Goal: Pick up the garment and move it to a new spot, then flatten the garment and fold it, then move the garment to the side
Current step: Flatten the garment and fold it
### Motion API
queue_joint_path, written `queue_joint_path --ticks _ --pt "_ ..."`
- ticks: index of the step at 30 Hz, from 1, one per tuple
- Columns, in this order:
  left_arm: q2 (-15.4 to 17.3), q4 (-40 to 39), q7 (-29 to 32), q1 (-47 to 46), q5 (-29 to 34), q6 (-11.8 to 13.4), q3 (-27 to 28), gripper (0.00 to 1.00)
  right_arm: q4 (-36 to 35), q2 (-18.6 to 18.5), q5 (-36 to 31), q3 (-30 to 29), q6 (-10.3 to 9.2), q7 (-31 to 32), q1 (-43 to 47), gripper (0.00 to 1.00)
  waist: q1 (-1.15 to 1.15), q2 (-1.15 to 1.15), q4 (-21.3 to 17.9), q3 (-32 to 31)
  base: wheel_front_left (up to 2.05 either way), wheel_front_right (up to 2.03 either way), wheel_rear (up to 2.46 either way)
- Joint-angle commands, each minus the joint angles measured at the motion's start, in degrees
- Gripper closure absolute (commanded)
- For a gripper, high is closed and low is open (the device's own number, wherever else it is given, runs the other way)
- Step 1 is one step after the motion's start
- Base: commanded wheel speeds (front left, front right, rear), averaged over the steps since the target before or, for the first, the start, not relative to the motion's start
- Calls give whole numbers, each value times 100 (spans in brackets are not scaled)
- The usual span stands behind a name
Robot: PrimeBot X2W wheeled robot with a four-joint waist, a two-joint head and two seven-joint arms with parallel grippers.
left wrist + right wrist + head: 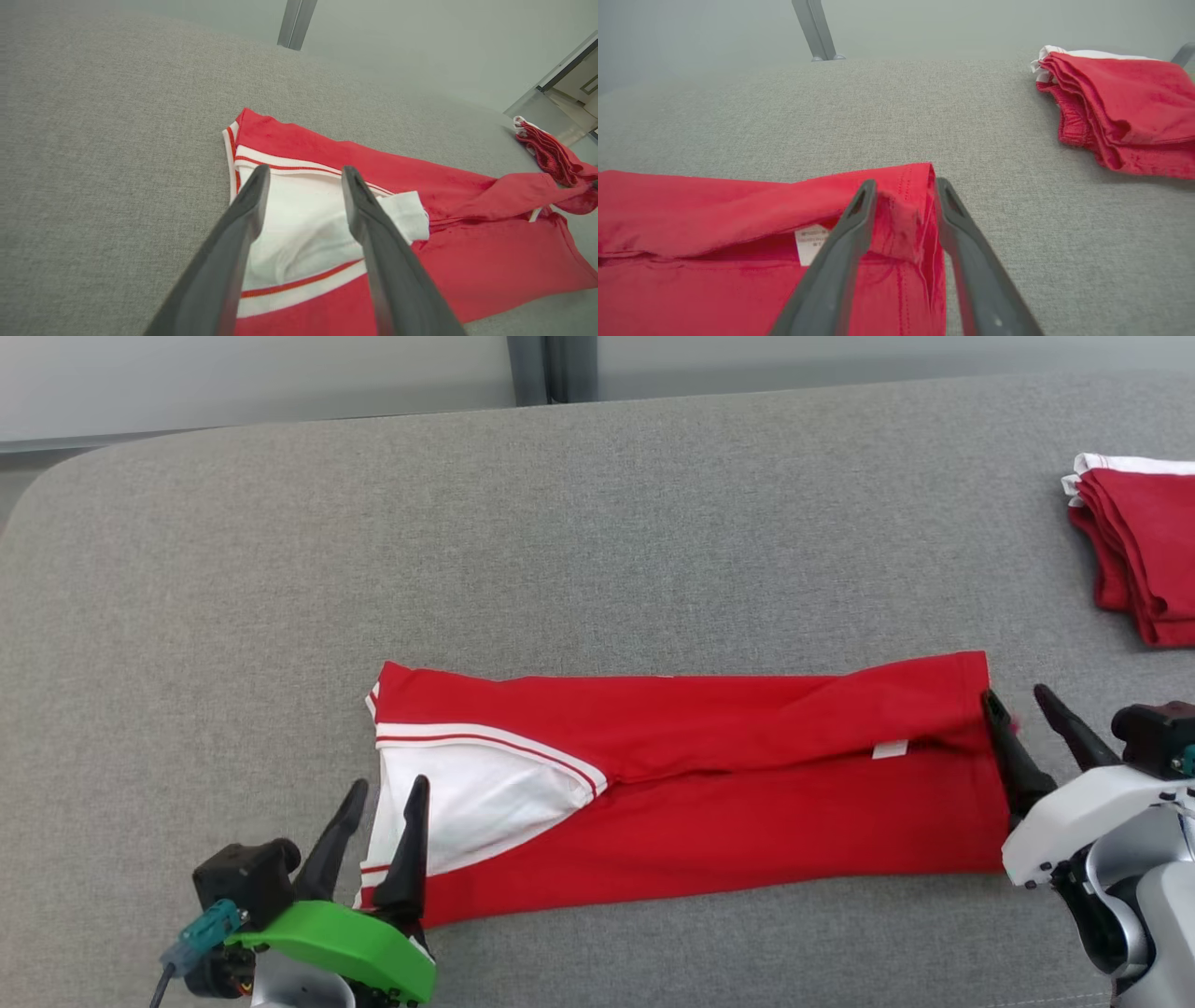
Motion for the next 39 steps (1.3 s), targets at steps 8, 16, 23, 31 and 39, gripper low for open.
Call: queue_joint_path --ticks 8,16,23,31,39 --pt "20 -364 -409 410 12 157 209 0 -552 369 -172 -627 -7 -145 821 0 0 0 -49 -109 0 0 0" --pt "-15 -329 -494 277 105 247 167 0 -863 612 -345 -1138 -7 170 1089 0 0 0 -59 -199 0 0 0" --pt "-143 -97 -625 100 140 282 150 0 -441 626 -459 -1079 -6 675 558 0 0 0 67 -186 0 0 0" --pt "-209 108 -734 12 109 269 180 0 658 470 -493 -867 -6 1166 -29 0 0 0 289 -191 0 0 0" --pt "-168 192 -808 14 65 288 283 0 1390 340 -336 -540 -6 1428 -335 0 0 0 330 -162 0 0 0"
